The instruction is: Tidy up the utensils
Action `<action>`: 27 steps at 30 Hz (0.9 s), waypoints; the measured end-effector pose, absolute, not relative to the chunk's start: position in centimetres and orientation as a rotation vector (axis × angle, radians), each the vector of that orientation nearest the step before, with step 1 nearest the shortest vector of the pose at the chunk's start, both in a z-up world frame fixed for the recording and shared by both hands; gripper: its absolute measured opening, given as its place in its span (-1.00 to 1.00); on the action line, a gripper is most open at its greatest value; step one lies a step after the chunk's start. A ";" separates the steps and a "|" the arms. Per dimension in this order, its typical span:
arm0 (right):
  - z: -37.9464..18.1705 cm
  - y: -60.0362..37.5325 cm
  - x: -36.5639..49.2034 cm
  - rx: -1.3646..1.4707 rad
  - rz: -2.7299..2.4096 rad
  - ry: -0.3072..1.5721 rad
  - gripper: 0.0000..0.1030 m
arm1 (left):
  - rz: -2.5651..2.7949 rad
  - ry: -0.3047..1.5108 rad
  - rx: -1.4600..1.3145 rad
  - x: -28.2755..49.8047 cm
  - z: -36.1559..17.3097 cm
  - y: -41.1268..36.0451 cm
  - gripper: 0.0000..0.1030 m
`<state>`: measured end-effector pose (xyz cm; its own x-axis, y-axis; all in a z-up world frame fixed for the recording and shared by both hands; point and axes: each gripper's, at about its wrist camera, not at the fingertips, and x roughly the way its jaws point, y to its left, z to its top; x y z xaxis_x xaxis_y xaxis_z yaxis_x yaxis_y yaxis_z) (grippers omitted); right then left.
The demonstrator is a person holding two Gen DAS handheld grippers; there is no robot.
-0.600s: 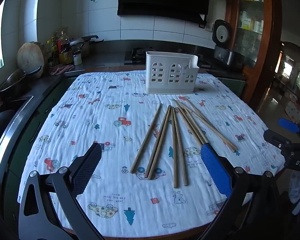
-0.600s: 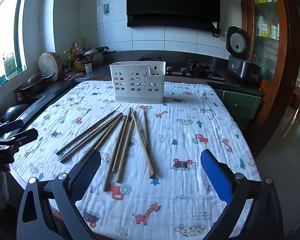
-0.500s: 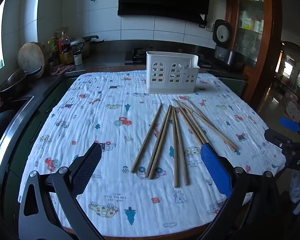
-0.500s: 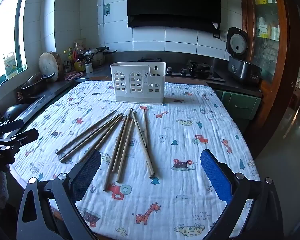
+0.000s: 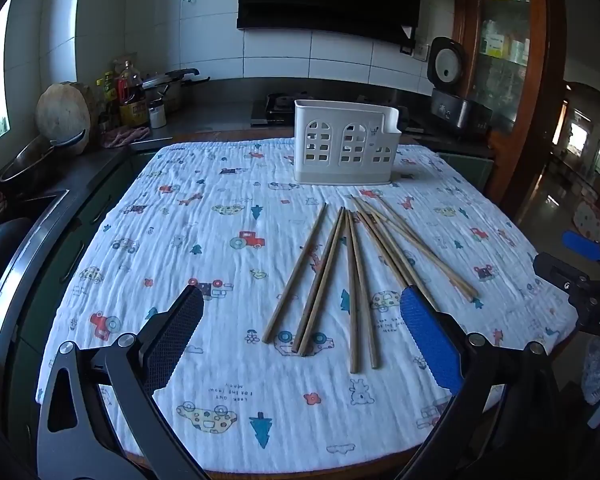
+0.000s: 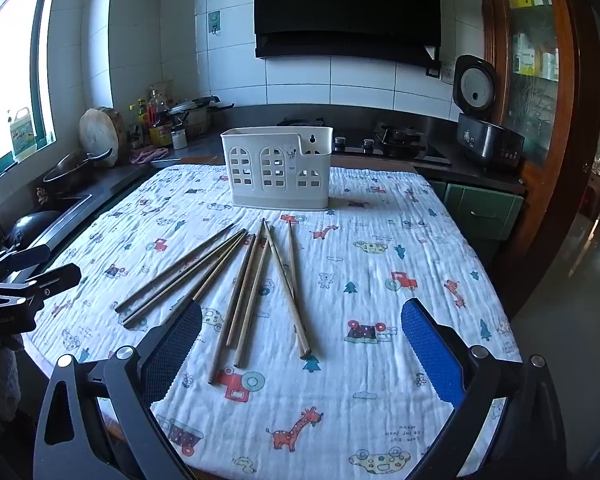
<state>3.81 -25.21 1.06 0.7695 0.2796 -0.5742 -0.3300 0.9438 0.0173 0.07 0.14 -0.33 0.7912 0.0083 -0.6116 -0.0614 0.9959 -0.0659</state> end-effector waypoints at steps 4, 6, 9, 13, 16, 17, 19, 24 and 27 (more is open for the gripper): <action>0.9 -25.2 3.9 -0.085 0.333 0.608 0.88 | 0.038 0.658 -0.083 0.0 -0.3 0.1 0.88; 0.9 -25.1 3.9 -0.086 0.334 0.607 0.88 | 0.039 0.657 -0.083 0.0 -0.3 0.0 0.88; 0.9 -25.0 3.9 -0.087 0.335 0.606 0.88 | 0.043 0.659 -0.086 0.1 -0.4 0.1 0.88; 0.9 -24.9 4.0 -0.088 0.335 0.607 0.88 | 0.048 0.659 -0.088 0.2 -0.5 0.3 0.88; 0.8 -24.8 4.0 -0.089 0.335 0.607 0.88 | 0.050 0.659 -0.083 0.3 -0.4 0.2 0.88; 0.8 -24.9 4.0 -0.090 0.335 0.607 0.88 | 0.050 0.658 -0.083 0.3 -0.4 0.2 0.88; 0.8 -24.9 4.0 -0.088 0.336 0.606 0.88 | 0.049 0.659 -0.087 0.3 -0.4 0.3 0.88; 0.7 -24.7 4.0 -0.091 0.337 0.606 0.88 | 0.051 0.657 -0.081 0.3 -0.4 0.2 0.88; 0.7 -24.7 4.1 -0.091 0.336 0.606 0.88 | 0.050 0.658 -0.082 0.3 -0.4 0.3 0.88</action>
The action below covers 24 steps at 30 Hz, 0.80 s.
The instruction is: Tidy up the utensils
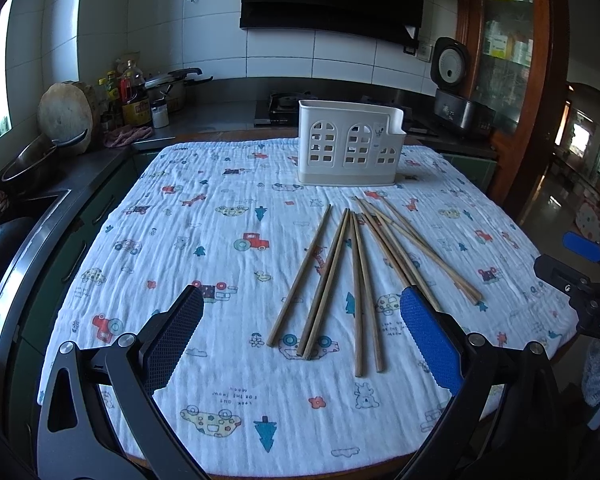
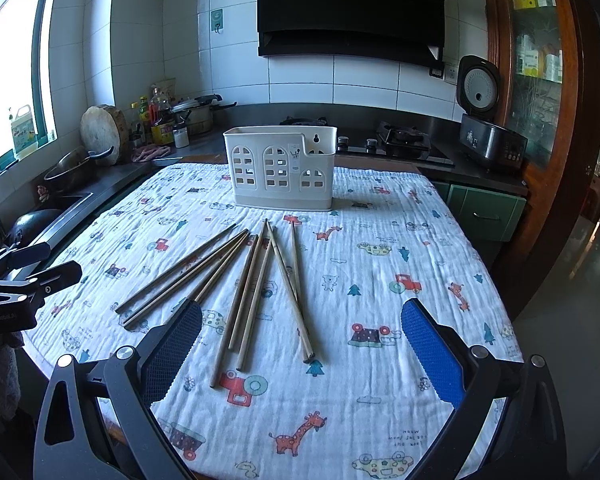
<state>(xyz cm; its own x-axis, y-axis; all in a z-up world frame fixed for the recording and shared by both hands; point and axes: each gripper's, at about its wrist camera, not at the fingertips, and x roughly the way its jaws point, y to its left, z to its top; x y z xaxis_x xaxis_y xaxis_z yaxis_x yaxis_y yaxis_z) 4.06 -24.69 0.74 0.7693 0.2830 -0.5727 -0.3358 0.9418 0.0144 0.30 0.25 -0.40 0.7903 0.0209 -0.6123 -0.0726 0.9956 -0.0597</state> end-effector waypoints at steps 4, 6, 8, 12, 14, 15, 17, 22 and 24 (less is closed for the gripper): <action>0.8 -24.7 4.2 -0.089 0.335 0.606 0.88 | 0.049 0.658 -0.081 0.4 -0.4 0.3 0.88; 0.8 -24.7 4.2 -0.089 0.333 0.604 0.88 | 0.051 0.656 -0.082 0.4 -0.3 0.3 0.88; 0.8 -24.7 4.3 -0.085 0.334 0.602 0.88 | 0.050 0.651 -0.081 0.4 -0.3 0.3 0.88; 0.8 -24.7 4.2 -0.083 0.337 0.598 0.88 | 0.048 0.636 -0.078 0.2 -0.1 0.2 0.88; 0.9 -24.8 4.2 -0.081 0.339 0.594 0.88 | 0.045 0.627 -0.076 0.0 0.0 0.0 0.88; 0.9 -24.9 4.2 -0.080 0.338 0.593 0.88 | 0.043 0.624 -0.076 -0.1 0.0 -0.1 0.88; 0.9 -24.9 4.0 -0.077 0.339 0.590 0.88 | 0.041 0.618 -0.073 -0.2 0.1 -0.1 0.88; 1.0 -25.0 3.9 -0.075 0.337 0.586 0.88 | 0.037 0.612 -0.066 -0.4 0.2 -0.2 0.88; 1.1 -25.0 3.9 -0.074 0.336 0.584 0.88 | 0.037 0.609 -0.064 -0.5 0.2 -0.2 0.88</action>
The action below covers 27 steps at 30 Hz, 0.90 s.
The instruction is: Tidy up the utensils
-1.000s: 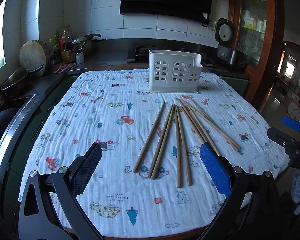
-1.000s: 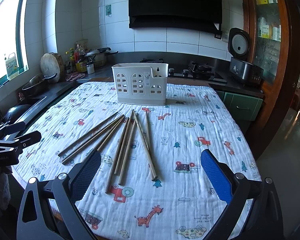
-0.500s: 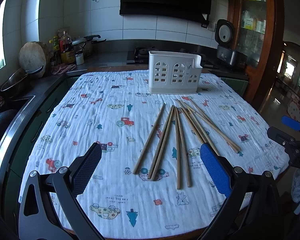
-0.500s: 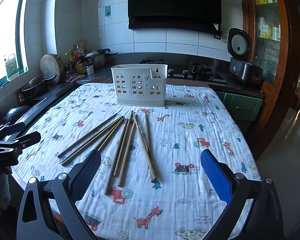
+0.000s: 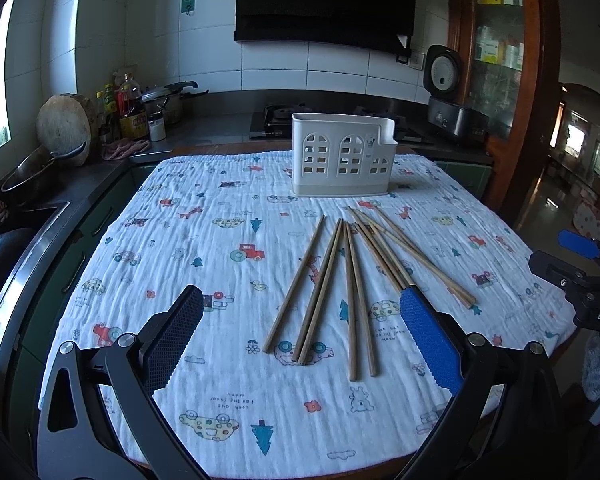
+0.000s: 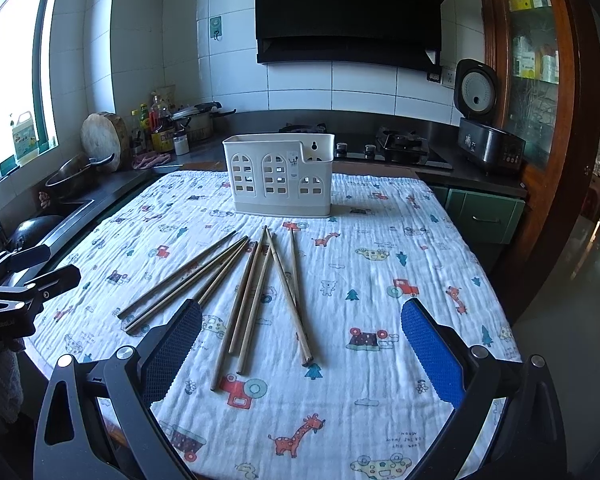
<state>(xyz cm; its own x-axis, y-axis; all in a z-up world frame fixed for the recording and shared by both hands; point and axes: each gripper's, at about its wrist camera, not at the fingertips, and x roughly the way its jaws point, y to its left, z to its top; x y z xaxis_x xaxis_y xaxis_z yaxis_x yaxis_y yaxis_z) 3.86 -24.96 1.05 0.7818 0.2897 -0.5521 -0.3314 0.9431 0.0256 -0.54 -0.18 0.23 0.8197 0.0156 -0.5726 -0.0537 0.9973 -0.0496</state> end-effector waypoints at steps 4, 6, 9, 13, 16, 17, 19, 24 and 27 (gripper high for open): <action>1.3 -25.0 3.5 -0.074 0.338 0.572 0.88 | 0.037 0.598 -0.063 -0.9 0.4 -0.1 0.88; 1.5 -25.0 3.3 -0.075 0.338 0.565 0.88 | 0.039 0.593 -0.058 -1.2 0.6 -0.1 0.88; 1.7 -24.9 3.1 -0.073 0.340 0.558 0.88 | 0.040 0.583 -0.060 -1.5 0.8 -0.2 0.88; 1.9 -25.0 2.6 -0.072 0.343 0.549 0.88 | 0.040 0.574 -0.060 -1.9 1.0 -0.1 0.88; 2.1 -25.0 2.4 -0.072 0.346 0.544 0.88 | 0.039 0.570 -0.062 -2.1 1.1 -0.1 0.88; 2.1 -25.0 2.4 -0.072 0.346 0.543 0.88 | 0.039 0.569 -0.062 -2.1 1.1 -0.1 0.88; 2.1 -24.9 2.4 -0.074 0.349 0.544 0.88 | 0.040 0.570 -0.062 -2.1 1.1 -0.2 0.88; 1.8 -24.7 2.9 -0.078 0.351 0.556 0.88 | 0.042 0.586 -0.070 -1.7 0.9 -0.1 0.88; 1.5 -24.6 3.3 -0.079 0.356 0.564 0.88 | 0.042 0.601 -0.074 -1.2 0.5 0.1 0.88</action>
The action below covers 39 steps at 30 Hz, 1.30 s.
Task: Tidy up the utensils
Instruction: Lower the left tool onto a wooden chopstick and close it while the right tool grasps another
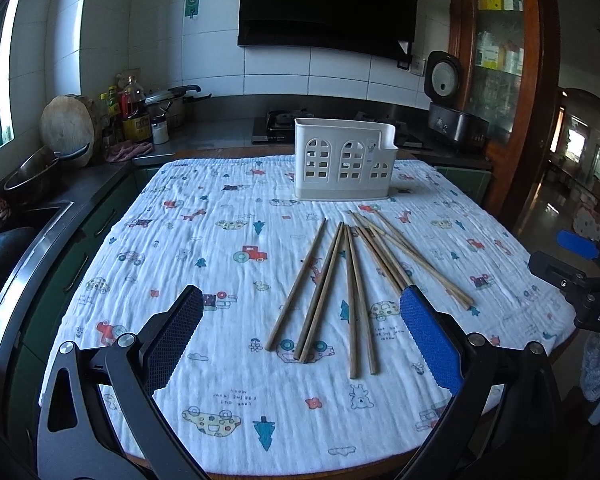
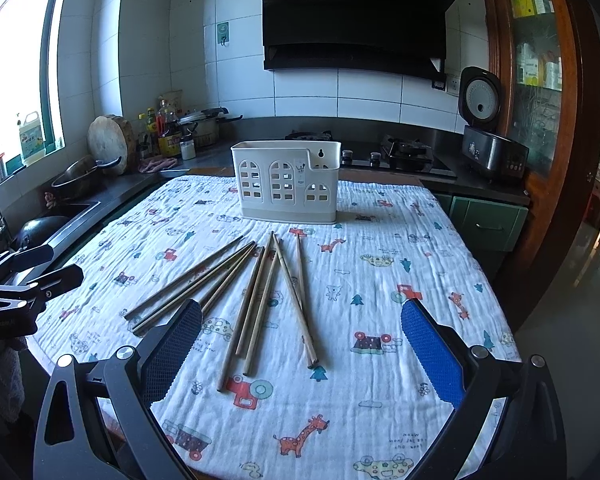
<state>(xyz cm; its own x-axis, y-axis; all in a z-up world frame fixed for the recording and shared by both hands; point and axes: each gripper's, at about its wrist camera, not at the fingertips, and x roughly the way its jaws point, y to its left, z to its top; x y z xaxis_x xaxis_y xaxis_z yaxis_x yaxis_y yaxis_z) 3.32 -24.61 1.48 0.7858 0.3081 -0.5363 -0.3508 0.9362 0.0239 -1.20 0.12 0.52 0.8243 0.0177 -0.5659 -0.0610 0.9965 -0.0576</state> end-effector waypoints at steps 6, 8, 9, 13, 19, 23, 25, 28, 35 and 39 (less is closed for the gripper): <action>0.7 -24.4 4.5 -0.077 0.359 0.592 0.88 | 0.045 0.635 -0.085 0.0 -0.5 0.5 0.88; 0.4 -24.3 4.9 -0.079 0.358 0.598 0.88 | 0.046 0.643 -0.089 0.4 -0.8 0.7 0.88; 0.3 -24.2 5.0 -0.080 0.361 0.602 0.88 | 0.046 0.647 -0.091 0.6 -0.9 0.8 0.88; -0.2 -24.0 5.5 -0.086 0.373 0.610 0.88 | 0.048 0.670 -0.098 1.3 -1.7 1.1 0.88; -1.3 -23.7 6.4 -0.116 0.387 0.629 0.86 | 0.047 0.702 -0.087 2.4 -2.7 1.2 0.86; -2.1 -23.7 7.1 -0.124 0.404 0.647 0.85 | 0.041 0.728 -0.092 3.3 -3.3 1.6 0.76; -2.5 -23.7 7.5 -0.132 0.413 0.657 0.79 | 0.039 0.736 -0.090 3.7 -3.6 1.8 0.75; -3.3 -23.8 8.2 -0.134 0.427 0.681 0.60 | 0.032 0.749 -0.089 4.1 -4.0 2.0 0.68; -5.0 -23.7 9.4 -0.164 0.453 0.740 0.30 | 0.002 0.797 -0.106 5.2 -5.4 2.6 0.39; -5.9 -23.5 10.1 -0.174 0.478 0.765 0.06 | -0.019 0.821 -0.102 5.7 -6.0 2.6 0.24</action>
<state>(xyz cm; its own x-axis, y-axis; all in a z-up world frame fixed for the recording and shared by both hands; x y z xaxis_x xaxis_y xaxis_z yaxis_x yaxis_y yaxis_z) 10.11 -23.52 -5.87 0.6208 0.3514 -0.7008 -0.4757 0.8794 0.0196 5.67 2.61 -6.02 0.6815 -0.0570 -0.7296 -0.0224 0.9949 -0.0986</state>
